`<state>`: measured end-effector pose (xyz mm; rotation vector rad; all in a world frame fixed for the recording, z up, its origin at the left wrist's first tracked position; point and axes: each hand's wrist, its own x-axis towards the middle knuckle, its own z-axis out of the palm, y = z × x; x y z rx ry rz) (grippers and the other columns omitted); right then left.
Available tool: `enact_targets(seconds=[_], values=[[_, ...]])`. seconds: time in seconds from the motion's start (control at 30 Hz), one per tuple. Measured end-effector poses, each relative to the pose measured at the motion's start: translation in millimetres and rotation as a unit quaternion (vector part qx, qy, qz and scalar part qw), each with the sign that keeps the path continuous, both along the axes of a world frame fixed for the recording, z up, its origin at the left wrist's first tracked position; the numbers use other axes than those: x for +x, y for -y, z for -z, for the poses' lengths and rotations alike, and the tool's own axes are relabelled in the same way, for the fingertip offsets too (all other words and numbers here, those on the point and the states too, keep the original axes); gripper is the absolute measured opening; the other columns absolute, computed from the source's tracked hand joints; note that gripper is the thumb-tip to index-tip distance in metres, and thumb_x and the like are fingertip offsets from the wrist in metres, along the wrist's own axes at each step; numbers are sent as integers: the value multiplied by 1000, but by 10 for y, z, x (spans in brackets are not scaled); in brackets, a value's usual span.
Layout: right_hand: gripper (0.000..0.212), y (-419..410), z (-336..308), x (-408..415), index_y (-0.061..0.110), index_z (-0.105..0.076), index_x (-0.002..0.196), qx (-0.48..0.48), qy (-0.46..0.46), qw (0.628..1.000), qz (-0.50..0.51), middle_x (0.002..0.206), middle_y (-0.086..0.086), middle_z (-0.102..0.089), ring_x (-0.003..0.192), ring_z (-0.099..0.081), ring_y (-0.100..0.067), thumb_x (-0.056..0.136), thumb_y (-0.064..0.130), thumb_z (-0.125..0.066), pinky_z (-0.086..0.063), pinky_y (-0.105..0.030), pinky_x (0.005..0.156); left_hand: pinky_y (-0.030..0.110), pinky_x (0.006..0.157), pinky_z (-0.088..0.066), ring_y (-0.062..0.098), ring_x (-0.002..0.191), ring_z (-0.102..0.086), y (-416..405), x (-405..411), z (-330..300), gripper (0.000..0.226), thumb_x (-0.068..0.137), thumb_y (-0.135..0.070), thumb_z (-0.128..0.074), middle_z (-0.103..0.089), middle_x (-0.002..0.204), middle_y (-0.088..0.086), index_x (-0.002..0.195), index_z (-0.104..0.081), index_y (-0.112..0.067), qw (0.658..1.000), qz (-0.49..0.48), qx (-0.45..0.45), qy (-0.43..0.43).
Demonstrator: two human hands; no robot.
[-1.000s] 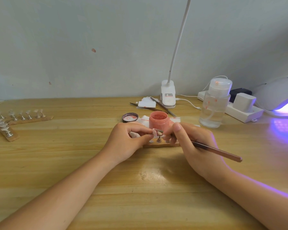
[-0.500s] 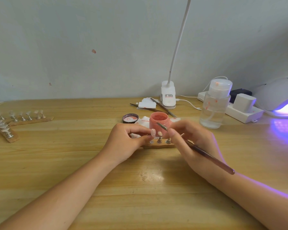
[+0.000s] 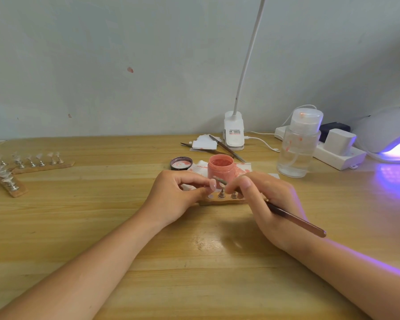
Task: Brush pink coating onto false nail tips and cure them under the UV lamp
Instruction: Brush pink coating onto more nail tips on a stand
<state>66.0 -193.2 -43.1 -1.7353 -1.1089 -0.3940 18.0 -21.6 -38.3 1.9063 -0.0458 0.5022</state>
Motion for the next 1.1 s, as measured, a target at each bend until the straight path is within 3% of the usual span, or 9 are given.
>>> enact_targets(seconds=[0.13, 0.27, 0.4, 0.53, 0.63, 0.73, 0.87, 1.0, 1.1], values=[[48, 18, 23, 3, 11, -67, 66, 30, -39, 998, -35, 63, 5, -64, 62, -58, -3, 92, 35, -35, -45, -18, 60, 8, 56, -41, -6, 64, -59, 8, 0, -2, 20, 71, -1, -72, -69, 66, -14, 68, -72, -20, 1000, -2, 12, 4], [45, 2, 8, 3, 12, -68, 73, 3, -13, 1000, -2, 69, 18, -59, 68, -56, 0, 92, 35, -35, -40, -14, 64, 7, 58, -38, -7, 63, -58, 9, -2, -7, 18, 71, -2, -72, -70, 71, -11, 71, -72, -20, 1000, 5, 24, 9], [50, 11, 25, -2, 11, -68, 66, 26, -26, 999, -26, 62, 6, -63, 60, -57, -2, 92, 40, -36, -44, -17, 59, 12, 56, -38, -4, 60, -54, 11, -4, -4, 10, 72, -7, -73, -70, 73, -1, 73, -74, -17, 1000, -1, 28, 8], [42, -6, 19, 15, 17, -68, 71, -3, -5, 1000, 7, 68, 15, -61, 67, -56, 1, 92, 36, -37, -40, -13, 63, 8, 56, -36, -5, 58, -54, 5, 2, 2, 14, 73, -2, -72, -68, 73, -2, 77, -74, -15, 999, 1, 35, 4], [47, 5, 28, 7, 15, -68, 65, 17, -33, 999, -14, 60, 9, -62, 59, -57, -2, 91, 38, -36, -43, -17, 59, 7, 55, -35, -5, 55, -53, 8, 4, 5, 12, 73, -2, -72, -67, 70, -3, 77, -74, -13, 999, -7, 38, 3], [40, -8, 9, 6, 17, -67, 71, 15, 0, 1000, 10, 67, 21, -58, 66, -56, 3, 93, 34, -37, -39, -11, 63, 8, 55, -36, -5, 57, -54, 5, -1, 3, 12, 73, -3, -72, -70, 74, 2, 77, -74, -13, 999, -2, 39, 5], [48, 7, 24, 2, 16, -68, 64, 24, -60, 998, -15, 61, 7, -63, 60, -59, -4, 90, 41, -36, -46, -22, 60, 10, 56, -39, -5, 58, -55, 10, 2, 2, 10, 72, -5, -73, -70, 72, -1, 74, -74, -15, 999, -6, 32, 3], [46, -3, 4, 8, 14, -68, 69, 25, -44, 999, 3, 66, 15, -62, 66, -59, -2, 91, 39, -35, -44, -17, 63, 10, 57, -41, -4, 59, -58, 5, 7, 10, 14, 72, -4, -72, -69, 66, -9, 72, -73, -18, 1000, -4, 15, -8], [47, 3, 7, -8, 20, -67, 63, 45, -105, 993, -17, 59, 3, -65, 58, -60, -8, 87, 44, -36, -48, -27, 58, 13, 61, -47, -2, 64, -62, 5, 8, 10, 16, 72, -2, -73, -70, 66, -10, 72, -73, -18, 1000, -9, 7, -12]])
